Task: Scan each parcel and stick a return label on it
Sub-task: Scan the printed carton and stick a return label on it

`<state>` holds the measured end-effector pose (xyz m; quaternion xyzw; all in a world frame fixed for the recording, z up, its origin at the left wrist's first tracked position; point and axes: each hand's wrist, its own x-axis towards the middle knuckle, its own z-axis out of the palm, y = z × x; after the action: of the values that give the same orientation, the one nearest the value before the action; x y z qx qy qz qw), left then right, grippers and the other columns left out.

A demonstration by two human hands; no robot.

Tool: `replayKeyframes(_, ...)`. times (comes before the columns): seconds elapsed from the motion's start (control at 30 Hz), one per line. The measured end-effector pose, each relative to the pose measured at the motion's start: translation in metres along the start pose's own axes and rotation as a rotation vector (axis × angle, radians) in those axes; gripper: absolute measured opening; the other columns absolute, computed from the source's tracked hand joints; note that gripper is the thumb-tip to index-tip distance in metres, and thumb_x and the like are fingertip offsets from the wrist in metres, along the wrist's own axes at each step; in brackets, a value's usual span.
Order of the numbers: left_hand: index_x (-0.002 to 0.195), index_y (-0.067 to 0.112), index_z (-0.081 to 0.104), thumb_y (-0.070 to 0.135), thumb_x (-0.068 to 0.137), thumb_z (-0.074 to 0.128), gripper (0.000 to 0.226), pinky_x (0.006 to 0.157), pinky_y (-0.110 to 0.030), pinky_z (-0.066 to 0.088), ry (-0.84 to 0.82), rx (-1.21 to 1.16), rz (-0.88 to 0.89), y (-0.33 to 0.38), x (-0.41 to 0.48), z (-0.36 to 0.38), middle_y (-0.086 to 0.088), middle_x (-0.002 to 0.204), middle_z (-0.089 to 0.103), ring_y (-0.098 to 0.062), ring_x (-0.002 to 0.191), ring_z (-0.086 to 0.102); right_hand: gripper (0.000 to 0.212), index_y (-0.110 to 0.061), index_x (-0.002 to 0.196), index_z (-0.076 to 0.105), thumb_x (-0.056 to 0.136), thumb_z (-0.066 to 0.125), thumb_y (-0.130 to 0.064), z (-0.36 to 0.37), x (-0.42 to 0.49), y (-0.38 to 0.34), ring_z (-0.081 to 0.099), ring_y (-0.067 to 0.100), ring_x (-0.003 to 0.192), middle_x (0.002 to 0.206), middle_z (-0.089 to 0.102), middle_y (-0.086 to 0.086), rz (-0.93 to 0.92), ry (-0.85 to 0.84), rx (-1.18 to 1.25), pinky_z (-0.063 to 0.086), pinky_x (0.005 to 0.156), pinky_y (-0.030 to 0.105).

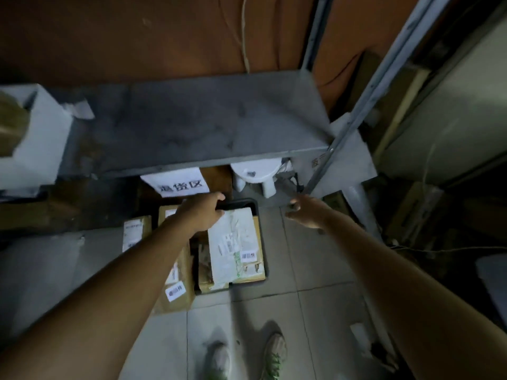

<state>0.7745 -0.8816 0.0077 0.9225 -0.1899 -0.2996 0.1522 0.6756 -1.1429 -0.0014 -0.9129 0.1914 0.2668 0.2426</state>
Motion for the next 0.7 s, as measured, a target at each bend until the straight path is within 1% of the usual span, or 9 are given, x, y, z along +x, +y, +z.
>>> replayKeyframes(0.13, 0.133, 0.025, 0.052, 0.034, 0.093, 0.058, 0.04, 0.097, -0.038, 0.048, 0.064, 0.13, 0.165, 0.085, -0.023, -0.084, -0.009, 0.134, 0.057, -0.028, 0.114, 0.057, 0.05, -0.014, 0.138, 0.049, 0.095, 0.062, -0.035, -0.097, -0.082, -0.006, 0.054, 0.03, 0.124, 0.138, 0.055, 0.012, 0.04, 0.19, 0.001, 0.044, 0.096, 0.035)
replayKeyframes(0.2, 0.137, 0.023, 0.049, 0.033, 0.094, 0.059, 0.045, 0.095, -0.037, 0.049, 0.065, 0.155, 0.249, 0.137, -0.037, -0.112, -0.01, 0.133, 0.057, -0.027, 0.11, 0.059, 0.052, -0.017, 0.14, 0.048, 0.095, 0.06, -0.039, -0.14, -0.131, 0.0, 0.056, 0.028, 0.119, 0.135, 0.056, 0.01, 0.094, 0.267, 0.036, 0.044, 0.092, 0.033)
replayKeyframes(0.27, 0.139, 0.024, 0.047, 0.034, 0.095, 0.06, 0.047, 0.096, -0.037, 0.047, 0.058, 0.178, 0.346, 0.19, -0.056, -0.129, -0.009, 0.135, 0.054, -0.027, 0.114, 0.057, 0.055, -0.018, 0.141, 0.047, 0.094, 0.059, -0.046, -0.175, -0.184, 0.014, 0.057, 0.025, 0.116, 0.134, 0.057, 0.006, 0.136, 0.316, 0.042, 0.044, 0.085, 0.03)
replayKeyframes(0.33, 0.137, 0.024, 0.049, 0.034, 0.094, 0.06, 0.045, 0.096, -0.036, 0.047, 0.046, 0.207, 0.458, 0.247, -0.078, -0.139, -0.008, 0.132, 0.055, -0.027, 0.114, 0.056, 0.052, -0.018, 0.139, 0.05, 0.096, 0.057, -0.045, -0.2, -0.241, 0.033, 0.055, 0.025, 0.12, 0.137, 0.055, 0.006, 0.182, 0.365, 0.001, 0.044, 0.089, 0.031)
replayKeyframes(0.4, 0.136, 0.024, 0.05, 0.034, 0.095, 0.059, 0.043, 0.094, -0.039, 0.05, 0.029, 0.246, 0.564, 0.304, -0.104, -0.141, -0.009, 0.126, 0.059, -0.027, 0.108, 0.058, 0.047, -0.015, 0.138, 0.052, 0.098, 0.055, -0.039, -0.215, -0.299, 0.056, 0.05, 0.03, 0.127, 0.141, 0.051, 0.009, 0.258, 0.419, -0.034, 0.042, 0.098, 0.034)
replayKeyframes(0.43, 0.136, 0.026, 0.049, 0.035, 0.095, 0.058, 0.043, 0.093, -0.04, 0.051, 0.024, 0.283, 0.611, 0.332, -0.118, -0.139, -0.008, 0.124, 0.06, -0.027, 0.106, 0.059, 0.047, -0.014, 0.137, 0.053, 0.097, 0.056, -0.038, -0.22, -0.328, 0.069, 0.05, 0.03, 0.127, 0.141, 0.052, 0.011, 0.302, 0.452, -0.01, 0.042, 0.099, 0.035)
replayKeyframes(0.53, 0.137, 0.03, 0.048, 0.04, 0.094, 0.057, 0.045, 0.094, -0.04, 0.05, 0.022, 0.379, 0.734, 0.407, -0.162, -0.121, -0.004, 0.129, 0.059, -0.026, 0.11, 0.059, 0.047, -0.013, 0.129, 0.057, 0.091, 0.062, -0.041, -0.224, -0.411, 0.113, 0.058, 0.031, 0.117, 0.13, 0.06, 0.012, 0.431, 0.544, 0.022, 0.049, 0.088, 0.033)
replayKeyframes(0.6, 0.136, 0.029, 0.049, 0.041, 0.094, 0.058, 0.045, 0.094, -0.039, 0.049, -0.001, 0.372, 0.812, 0.453, -0.193, -0.098, -0.005, 0.128, 0.058, -0.025, 0.111, 0.058, 0.048, -0.017, 0.126, 0.058, 0.089, 0.062, -0.047, -0.219, -0.46, 0.148, 0.058, 0.032, 0.114, 0.128, 0.06, 0.013, 0.506, 0.589, 0.048, 0.043, 0.08, 0.029)
replayKeyframes(0.7, 0.134, 0.029, 0.051, 0.041, 0.093, 0.059, 0.044, 0.095, -0.035, 0.049, -0.04, 0.355, 0.903, 0.515, -0.238, -0.057, -0.005, 0.128, 0.058, -0.025, 0.112, 0.058, 0.05, -0.022, 0.131, 0.056, 0.09, 0.062, -0.05, -0.202, -0.524, 0.201, 0.054, 0.033, 0.12, 0.134, 0.056, 0.013, 0.593, 0.615, 0.095, 0.038, 0.083, 0.026)
